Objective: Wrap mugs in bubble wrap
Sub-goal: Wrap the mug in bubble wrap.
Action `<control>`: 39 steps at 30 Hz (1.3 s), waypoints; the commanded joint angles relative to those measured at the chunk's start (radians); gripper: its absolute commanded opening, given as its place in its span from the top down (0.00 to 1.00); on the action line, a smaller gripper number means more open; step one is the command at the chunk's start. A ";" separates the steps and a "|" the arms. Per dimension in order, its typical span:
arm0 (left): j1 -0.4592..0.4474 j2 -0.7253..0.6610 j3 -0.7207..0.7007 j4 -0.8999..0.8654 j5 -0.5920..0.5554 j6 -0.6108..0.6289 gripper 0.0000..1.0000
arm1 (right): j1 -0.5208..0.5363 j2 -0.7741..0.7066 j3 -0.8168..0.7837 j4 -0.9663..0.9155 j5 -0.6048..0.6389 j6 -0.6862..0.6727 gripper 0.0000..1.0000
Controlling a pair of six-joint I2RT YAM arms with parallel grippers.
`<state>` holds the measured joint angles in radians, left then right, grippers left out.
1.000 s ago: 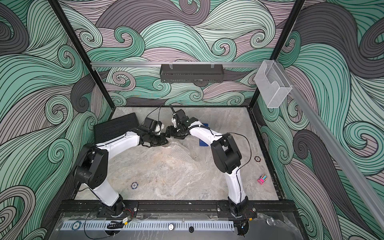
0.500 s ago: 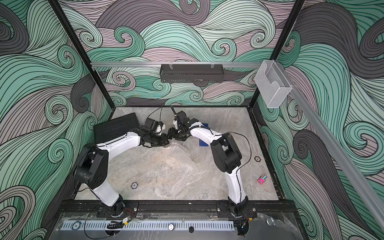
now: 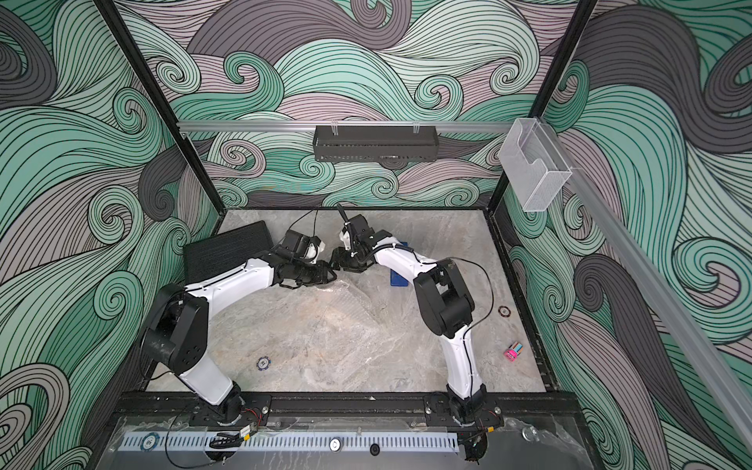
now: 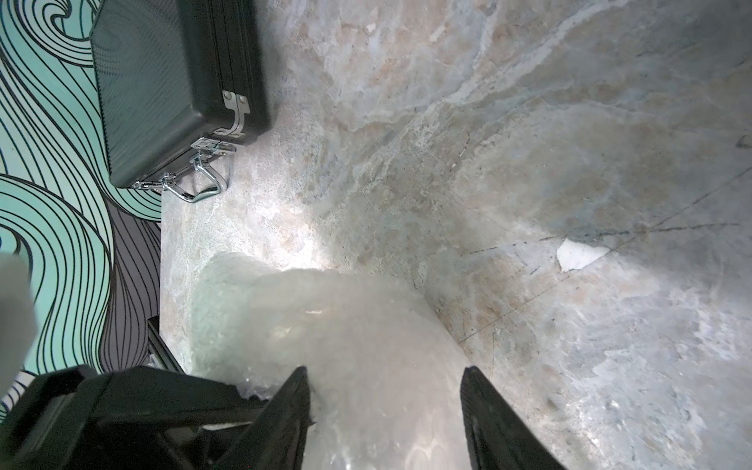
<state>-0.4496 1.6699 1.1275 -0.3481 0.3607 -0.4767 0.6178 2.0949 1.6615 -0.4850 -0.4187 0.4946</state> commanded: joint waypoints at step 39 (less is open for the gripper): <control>-0.005 0.031 -0.043 0.122 0.087 -0.044 1.00 | -0.016 -0.088 -0.189 0.057 -0.198 -0.029 0.26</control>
<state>-0.4488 1.6875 1.0821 -0.2722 0.4183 -0.5434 0.5793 1.9808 1.4429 -0.3931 -0.5724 0.4896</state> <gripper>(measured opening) 0.045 0.738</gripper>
